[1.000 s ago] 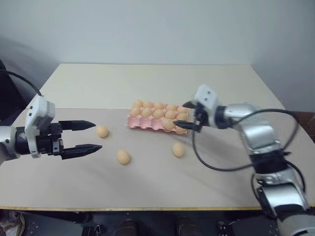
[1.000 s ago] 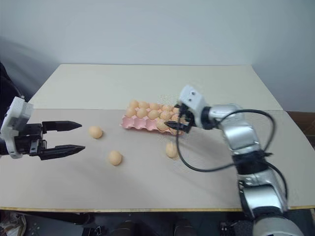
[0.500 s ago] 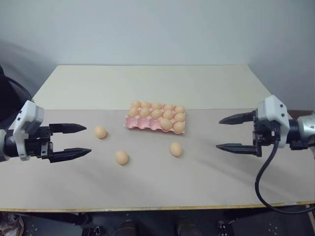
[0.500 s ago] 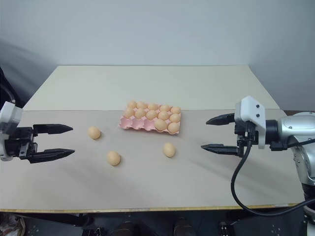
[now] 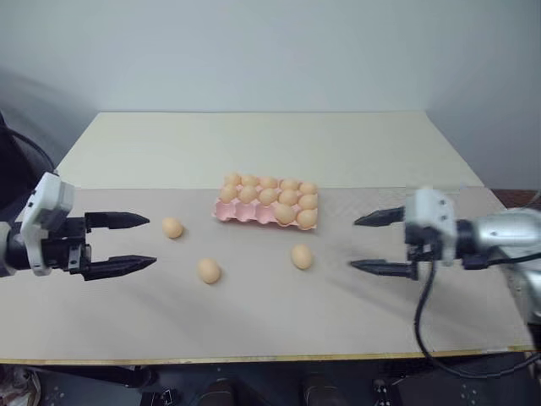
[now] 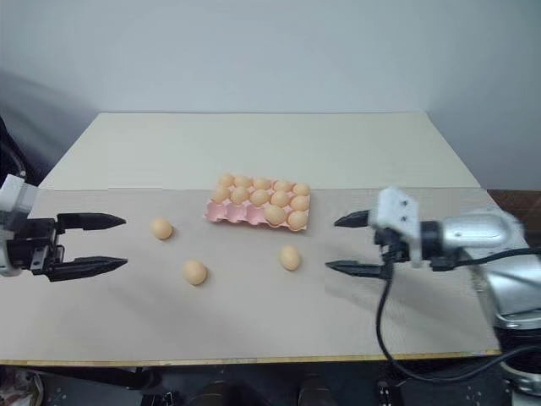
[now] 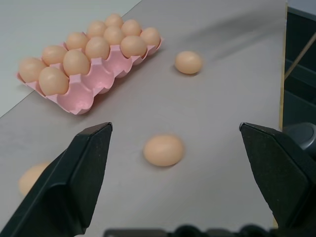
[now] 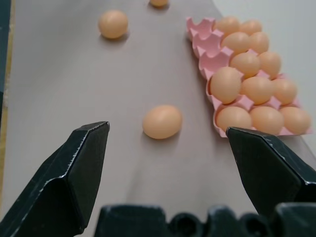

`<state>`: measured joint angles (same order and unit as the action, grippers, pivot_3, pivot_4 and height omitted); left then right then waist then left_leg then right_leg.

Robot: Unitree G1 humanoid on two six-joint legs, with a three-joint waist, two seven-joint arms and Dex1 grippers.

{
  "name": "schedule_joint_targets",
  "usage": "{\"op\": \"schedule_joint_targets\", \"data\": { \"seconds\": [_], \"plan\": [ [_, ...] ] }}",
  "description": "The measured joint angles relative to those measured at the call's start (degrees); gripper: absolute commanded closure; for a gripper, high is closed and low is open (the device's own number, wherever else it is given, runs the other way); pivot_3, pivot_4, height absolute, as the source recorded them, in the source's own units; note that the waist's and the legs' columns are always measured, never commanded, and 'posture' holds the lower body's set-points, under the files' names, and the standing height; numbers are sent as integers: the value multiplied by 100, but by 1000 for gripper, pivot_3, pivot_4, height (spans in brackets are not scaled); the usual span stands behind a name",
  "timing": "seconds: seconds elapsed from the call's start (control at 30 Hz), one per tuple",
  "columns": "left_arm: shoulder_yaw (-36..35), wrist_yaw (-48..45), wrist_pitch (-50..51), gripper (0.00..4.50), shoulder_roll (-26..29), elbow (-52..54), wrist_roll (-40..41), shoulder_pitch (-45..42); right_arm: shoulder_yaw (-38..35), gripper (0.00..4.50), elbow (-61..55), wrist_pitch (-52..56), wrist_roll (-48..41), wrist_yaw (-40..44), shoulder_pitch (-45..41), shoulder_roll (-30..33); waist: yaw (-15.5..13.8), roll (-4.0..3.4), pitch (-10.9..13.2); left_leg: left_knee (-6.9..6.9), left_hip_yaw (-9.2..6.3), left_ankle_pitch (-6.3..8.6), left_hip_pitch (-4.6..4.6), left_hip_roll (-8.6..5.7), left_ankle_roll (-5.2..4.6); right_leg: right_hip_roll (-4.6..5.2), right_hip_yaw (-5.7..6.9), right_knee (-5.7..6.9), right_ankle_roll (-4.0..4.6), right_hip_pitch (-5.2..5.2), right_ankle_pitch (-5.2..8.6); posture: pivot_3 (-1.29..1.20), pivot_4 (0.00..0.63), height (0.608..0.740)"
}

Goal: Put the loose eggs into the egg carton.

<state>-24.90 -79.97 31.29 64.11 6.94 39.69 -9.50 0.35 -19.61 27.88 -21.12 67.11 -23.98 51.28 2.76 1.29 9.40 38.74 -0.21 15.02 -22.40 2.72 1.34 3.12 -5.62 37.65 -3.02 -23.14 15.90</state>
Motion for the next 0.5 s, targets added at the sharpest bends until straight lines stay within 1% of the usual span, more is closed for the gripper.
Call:
{"op": "schedule_joint_targets", "data": {
  "seconds": [0.03, 0.1, 0.2, 0.3, 0.4, 0.5],
  "plan": [
    [29, 6, 15, 0, 0, 21, 5, -10, 373, 91, 12, -50, 264, -171, -90, -194, 1, 0, 0, 0, 0, 0, -1, 0, 0, -1, 0, -1, 0, -1, 0, 0, 150, 740],
    [56, 13, 28, 0, 0, 87, 10, -7, 755, 91, 67, -104, 526, -351, -168, -428, -15, 0, 0, 0, 0, 0, -7, 0, 0, 0, 0, -2, 0, -6, 0, 0, 150, 740],
    [90, 51, 124, 0, -4, 231, 70, 50, 1475, 91, 466, -257, 1157, -786, -469, -1036, -15, 1, 0, 1, -1, 0, -8, 0, 0, 0, 1, -1, 0, -6, 0, 0, 150, 740],
    [95, 73, 163, 0, -9, 303, 92, 68, 1918, 91, 964, -401, 1725, -1113, -590, -1281, -39, 1, 0, 1, -2, 0, -8, 0, 0, 0, 4, -1, 0, -6, 0, 0, 150, 740],
    [86, 93, 204, 0, -9, 358, 115, 118, 2002, 91, 1388, -544, 2030, -1293, -629, -1412, -58, 1, 0, 2, -2, 0, -9, -1, 1, 1, 4, -1, 0, -6, 0, 0, 150, 740],
    [71, 113, 242, 0, -9, 367, 117, 156, 2033, 659, 1607, -641, 2166, -1336, -687, -1507, -33, 1, 0, 2, -2, 0, -8, 0, 1, -1, 4, 1, 1, -6, 0, 0, 150, 740]
  ]
}}
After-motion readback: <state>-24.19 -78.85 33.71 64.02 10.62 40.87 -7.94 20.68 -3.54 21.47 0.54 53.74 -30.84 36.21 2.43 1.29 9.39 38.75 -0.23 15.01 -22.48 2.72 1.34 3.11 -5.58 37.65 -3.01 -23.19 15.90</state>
